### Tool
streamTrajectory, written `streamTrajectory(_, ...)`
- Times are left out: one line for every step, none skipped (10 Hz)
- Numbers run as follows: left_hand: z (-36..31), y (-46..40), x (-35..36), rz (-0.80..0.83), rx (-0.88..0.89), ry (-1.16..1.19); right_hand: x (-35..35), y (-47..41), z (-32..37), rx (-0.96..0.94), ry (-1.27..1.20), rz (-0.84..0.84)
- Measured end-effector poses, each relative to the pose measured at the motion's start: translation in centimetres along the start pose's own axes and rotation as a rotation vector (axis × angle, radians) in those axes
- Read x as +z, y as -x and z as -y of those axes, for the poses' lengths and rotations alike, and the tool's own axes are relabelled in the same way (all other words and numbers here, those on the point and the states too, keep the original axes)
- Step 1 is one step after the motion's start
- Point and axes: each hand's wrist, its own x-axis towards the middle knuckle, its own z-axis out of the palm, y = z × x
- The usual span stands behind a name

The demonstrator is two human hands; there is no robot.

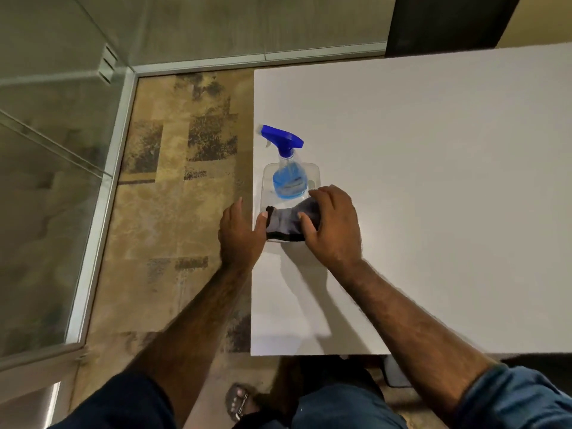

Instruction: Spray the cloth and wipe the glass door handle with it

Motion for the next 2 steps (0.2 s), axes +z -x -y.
streamTrajectory(1.9,1.5,-2.8,-0.087,0.059,0.070,0.5,1.3,2.5,-0.123,-0.021,0.009)
streamTrajectory(3.8,3.0,-5.8,-0.201,0.107,0.063,2.0,2.7,5.7,-0.218,0.017,0.014)
